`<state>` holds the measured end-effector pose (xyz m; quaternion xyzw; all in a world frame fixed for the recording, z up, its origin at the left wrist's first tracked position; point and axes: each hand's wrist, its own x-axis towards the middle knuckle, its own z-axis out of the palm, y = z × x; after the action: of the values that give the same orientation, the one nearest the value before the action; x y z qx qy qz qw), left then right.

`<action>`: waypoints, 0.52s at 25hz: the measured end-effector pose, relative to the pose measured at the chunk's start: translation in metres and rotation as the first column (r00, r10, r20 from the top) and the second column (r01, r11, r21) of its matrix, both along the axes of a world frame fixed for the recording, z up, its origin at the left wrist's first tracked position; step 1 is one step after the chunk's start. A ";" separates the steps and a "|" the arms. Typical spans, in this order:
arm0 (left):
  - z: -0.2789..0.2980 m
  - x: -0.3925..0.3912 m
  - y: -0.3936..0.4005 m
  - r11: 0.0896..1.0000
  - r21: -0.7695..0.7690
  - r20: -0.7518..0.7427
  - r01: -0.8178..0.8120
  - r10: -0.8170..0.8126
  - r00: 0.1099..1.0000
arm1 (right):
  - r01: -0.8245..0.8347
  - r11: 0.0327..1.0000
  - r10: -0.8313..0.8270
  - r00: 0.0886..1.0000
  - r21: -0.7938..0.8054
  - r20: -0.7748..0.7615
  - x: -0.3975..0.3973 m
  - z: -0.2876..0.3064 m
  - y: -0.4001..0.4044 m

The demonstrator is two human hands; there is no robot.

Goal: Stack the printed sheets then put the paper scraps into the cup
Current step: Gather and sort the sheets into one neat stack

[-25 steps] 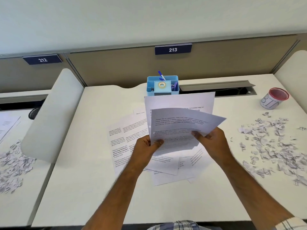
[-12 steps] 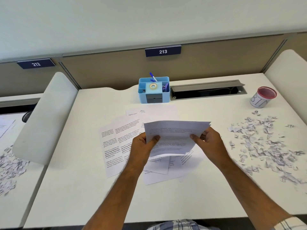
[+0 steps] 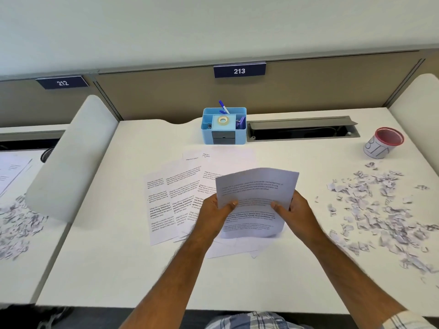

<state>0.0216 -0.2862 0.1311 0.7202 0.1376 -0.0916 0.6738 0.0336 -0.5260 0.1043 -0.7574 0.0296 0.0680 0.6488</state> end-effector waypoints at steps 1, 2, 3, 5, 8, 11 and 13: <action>0.001 0.000 -0.003 1.000 -0.001 0.000 -0.007 0.007 1.000 | -0.002 1.000 0.002 1.000 0.003 -0.001 0.000 0.000 -0.002; 0.002 0.001 -0.006 1.000 -0.002 0.003 -0.017 0.017 1.000 | -0.002 1.000 0.002 1.000 0.008 -0.001 0.001 0.000 -0.004; 0.004 0.002 -0.008 1.000 -0.004 0.004 -0.028 0.028 1.000 | -0.004 1.000 0.004 1.000 0.016 0.001 0.001 0.000 -0.007; 0.007 0.005 -0.013 0.998 -0.031 0.002 -0.053 0.053 0.999 | -0.016 0.999 0.016 1.000 0.034 -0.001 0.002 -0.001 -0.014; 0.010 0.009 -0.019 0.990 -0.113 0.000 -0.083 0.083 0.997 | -0.024 1.000 0.024 1.000 -0.001 -0.015 0.003 -0.005 -0.023; 0.008 0.015 -0.022 0.992 -0.106 -0.001 -0.068 0.068 0.998 | -0.019 1.000 0.019 0.999 -0.003 -0.029 0.006 -0.010 -0.030; 0.003 0.020 -0.022 0.997 -0.056 -0.002 -0.054 0.054 0.999 | 0.001 1.000 -0.002 1.000 -0.018 -0.029 0.009 -0.014 -0.034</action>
<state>0.0419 -0.3078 0.1338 0.6969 0.1546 -0.0776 0.6960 0.0426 -0.5603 0.0902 -0.7621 0.0401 0.0782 0.6415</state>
